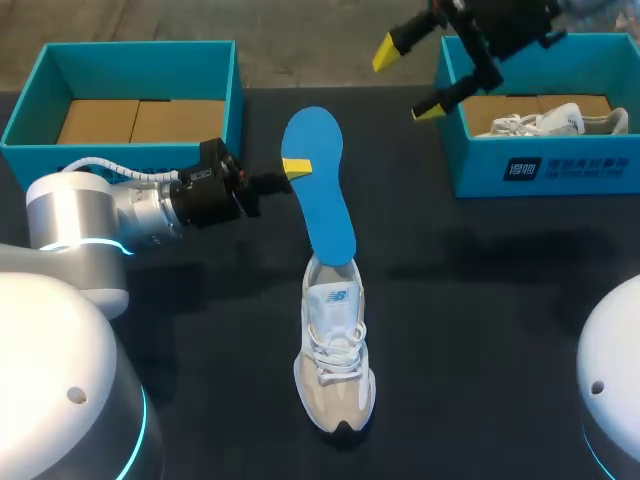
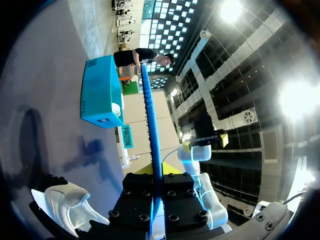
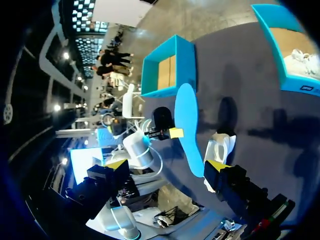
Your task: Take the shoe out of the shoebox, open the shoe tongue, remove and reinsert the insole, then place the shoe into the shoebox
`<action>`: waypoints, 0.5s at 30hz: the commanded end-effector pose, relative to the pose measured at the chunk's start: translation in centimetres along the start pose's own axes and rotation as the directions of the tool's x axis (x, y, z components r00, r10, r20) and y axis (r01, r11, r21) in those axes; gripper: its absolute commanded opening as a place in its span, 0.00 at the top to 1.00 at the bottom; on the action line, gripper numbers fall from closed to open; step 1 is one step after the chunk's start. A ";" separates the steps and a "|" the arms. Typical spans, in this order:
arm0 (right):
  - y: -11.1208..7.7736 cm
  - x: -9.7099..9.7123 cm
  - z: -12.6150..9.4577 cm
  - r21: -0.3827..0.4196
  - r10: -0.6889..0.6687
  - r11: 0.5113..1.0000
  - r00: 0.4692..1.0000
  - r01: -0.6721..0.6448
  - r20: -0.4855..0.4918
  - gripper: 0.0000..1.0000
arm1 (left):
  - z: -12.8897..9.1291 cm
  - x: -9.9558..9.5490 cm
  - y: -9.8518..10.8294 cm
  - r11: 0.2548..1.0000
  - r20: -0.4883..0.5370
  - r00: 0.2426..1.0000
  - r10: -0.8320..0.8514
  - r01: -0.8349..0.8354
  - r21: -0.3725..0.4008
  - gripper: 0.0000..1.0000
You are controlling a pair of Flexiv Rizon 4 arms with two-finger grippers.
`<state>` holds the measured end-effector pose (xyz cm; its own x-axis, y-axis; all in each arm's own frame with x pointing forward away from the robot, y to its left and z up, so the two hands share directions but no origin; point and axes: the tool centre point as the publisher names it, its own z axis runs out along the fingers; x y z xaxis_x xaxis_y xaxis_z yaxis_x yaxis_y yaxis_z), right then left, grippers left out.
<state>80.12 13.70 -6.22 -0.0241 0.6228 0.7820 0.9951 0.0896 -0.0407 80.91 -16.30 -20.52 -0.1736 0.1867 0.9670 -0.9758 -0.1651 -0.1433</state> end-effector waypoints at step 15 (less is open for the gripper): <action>-0.6 6.3 0.9 -0.021 -0.009 0.999 0.795 0.028 0.606 0.00 | 0.0 0.0 0.1 1.000 -0.001 1.000 0.000 0.000 0.001 1.00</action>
<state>79.31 17.37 -2.33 -0.0683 0.8383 0.5409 0.9961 0.0874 -0.0096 80.91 -16.30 -20.52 -0.1735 0.1867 0.9670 -0.9758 -0.1651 -0.1432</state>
